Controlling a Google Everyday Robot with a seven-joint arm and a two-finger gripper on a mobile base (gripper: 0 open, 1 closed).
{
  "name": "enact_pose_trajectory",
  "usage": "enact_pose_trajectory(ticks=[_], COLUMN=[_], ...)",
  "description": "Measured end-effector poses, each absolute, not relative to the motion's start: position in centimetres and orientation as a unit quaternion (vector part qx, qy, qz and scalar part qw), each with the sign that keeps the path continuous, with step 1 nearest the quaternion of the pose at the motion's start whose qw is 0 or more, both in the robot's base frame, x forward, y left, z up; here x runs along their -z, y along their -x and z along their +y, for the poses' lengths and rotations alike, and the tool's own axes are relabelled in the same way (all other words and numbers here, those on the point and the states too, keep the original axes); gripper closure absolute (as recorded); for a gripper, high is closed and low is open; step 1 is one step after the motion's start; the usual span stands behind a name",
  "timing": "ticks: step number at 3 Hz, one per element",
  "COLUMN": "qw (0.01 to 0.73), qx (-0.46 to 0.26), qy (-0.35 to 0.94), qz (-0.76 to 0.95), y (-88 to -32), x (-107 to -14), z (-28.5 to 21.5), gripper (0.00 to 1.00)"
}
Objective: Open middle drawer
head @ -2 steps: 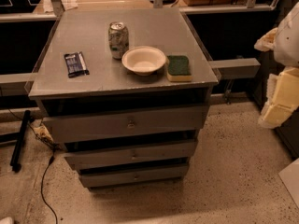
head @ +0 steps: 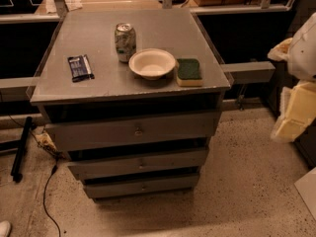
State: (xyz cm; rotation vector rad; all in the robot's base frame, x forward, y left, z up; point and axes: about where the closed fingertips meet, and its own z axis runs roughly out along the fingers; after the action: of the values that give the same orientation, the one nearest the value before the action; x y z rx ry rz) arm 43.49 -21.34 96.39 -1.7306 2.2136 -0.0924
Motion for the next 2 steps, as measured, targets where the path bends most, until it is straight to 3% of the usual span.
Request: enact_pose_trajectory(ticks=[2], qw=[0.150], qx=[-0.023], qy=[0.623], qz=[0.767], y=[-43.2], x=[-87.1], z=[-20.4], gripper=[0.00])
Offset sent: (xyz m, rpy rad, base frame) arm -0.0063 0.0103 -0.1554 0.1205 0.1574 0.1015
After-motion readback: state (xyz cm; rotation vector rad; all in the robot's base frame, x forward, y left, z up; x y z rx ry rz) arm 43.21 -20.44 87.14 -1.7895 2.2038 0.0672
